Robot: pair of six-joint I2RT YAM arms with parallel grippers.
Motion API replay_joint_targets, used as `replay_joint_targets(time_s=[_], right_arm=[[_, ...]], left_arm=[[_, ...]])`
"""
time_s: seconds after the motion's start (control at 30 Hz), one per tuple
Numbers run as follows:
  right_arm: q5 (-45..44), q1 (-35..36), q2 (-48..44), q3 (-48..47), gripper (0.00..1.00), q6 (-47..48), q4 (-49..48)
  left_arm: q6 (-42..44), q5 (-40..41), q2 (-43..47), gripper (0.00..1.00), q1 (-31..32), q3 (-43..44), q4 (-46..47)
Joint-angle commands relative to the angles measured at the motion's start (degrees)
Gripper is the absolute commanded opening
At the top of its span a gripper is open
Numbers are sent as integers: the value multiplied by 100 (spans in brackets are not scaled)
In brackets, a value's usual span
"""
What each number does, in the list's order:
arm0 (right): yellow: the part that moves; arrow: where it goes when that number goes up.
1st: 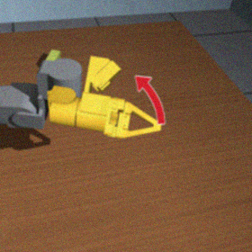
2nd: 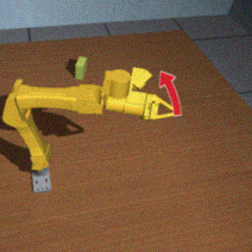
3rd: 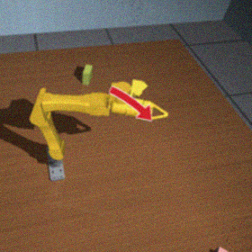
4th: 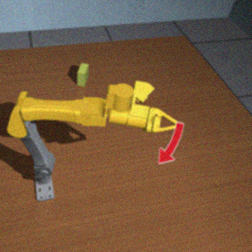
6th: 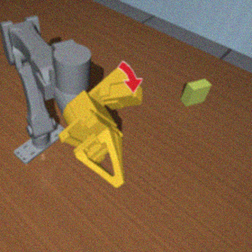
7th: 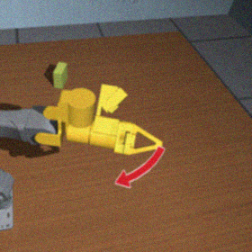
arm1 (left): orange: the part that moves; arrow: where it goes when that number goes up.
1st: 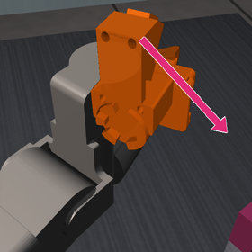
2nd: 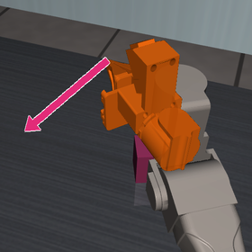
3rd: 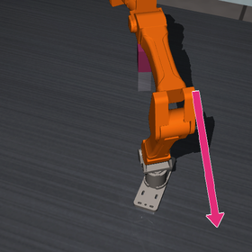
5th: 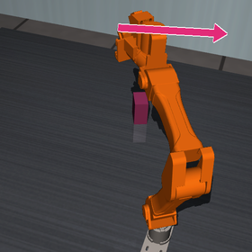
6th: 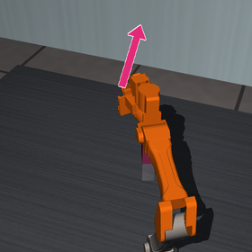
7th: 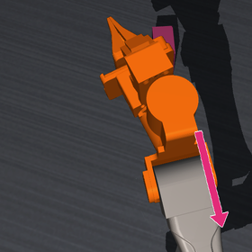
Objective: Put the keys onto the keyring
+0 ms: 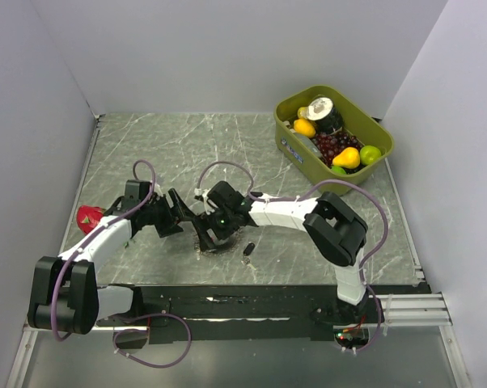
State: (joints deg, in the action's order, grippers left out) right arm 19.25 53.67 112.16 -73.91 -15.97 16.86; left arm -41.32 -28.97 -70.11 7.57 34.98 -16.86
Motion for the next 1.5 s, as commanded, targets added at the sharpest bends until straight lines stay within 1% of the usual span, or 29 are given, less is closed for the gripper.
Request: replay_joint_targets(time_s=[0.0,0.17,0.3,0.4,0.47,0.53,0.63,0.67,0.73,0.77,0.83,0.9,1.0,1.03,1.07,1.13,1.17,1.2,1.27,1.47], right_arm=[[913,319,-343,359,92,102,-78],[1432,451,-581,483,94,252,-183],[951,381,-844,439,96,217,-60],[319,215,-1257,343,97,155,45],[-24,57,-1687,333,98,59,19],[-122,-188,-2134,395,99,-46,-138],[-62,-549,-2644,640,99,-345,-332],[-53,-777,-2734,711,98,-459,-385],[0,-1015,-2866,851,97,-486,-351],[-35,-1182,-2866,861,96,-460,-202],[-158,-1271,-2814,887,95,-381,-35],[-219,-1341,-2779,966,94,-302,115],[-141,-1377,-2743,1150,92,-345,19],[-53,-1377,-2717,1177,91,-372,-16],[0,-1377,-2682,1194,85,-433,-34],[88,-1377,-2568,1221,80,-512,-86],[114,-1368,-2515,1221,77,-539,-95],[106,-1368,-2480,1195,76,-556,-104],[45,-1307,-2348,1151,75,-583,-61],[-316,-991,-1856,598,73,-407,387]], left_arm=[[10,-21,6,80,-37,175,104],[89,41,-64,81,-72,377,16],[168,6,-187,82,-81,562,-28],[203,6,-223,82,-81,632,-19],[238,-12,-284,82,-81,676,-19],[309,5,-337,81,-80,720,-80],[423,189,-363,80,-81,808,-212],[458,242,-372,79,-81,861,-256],[581,382,-390,79,-72,922,-344],[625,418,-425,79,-72,992,-448],[748,471,-495,78,-28,1063,-519],[853,699,-574,76,60,1203,-660],[959,1147,-750,73,446,1449,-827],[959,1287,-802,72,673,1520,-862],[959,1411,-907,71,771,1633,-906],[924,1640,-1005,71,990,1722,-924],[898,1666,-1066,70,1018,1775,-915],[854,1649,-1093,70,1044,1784,-898],[828,1640,-1110,70,1053,1784,-845],[941,1667,-1102,66,1053,1705,-871]])
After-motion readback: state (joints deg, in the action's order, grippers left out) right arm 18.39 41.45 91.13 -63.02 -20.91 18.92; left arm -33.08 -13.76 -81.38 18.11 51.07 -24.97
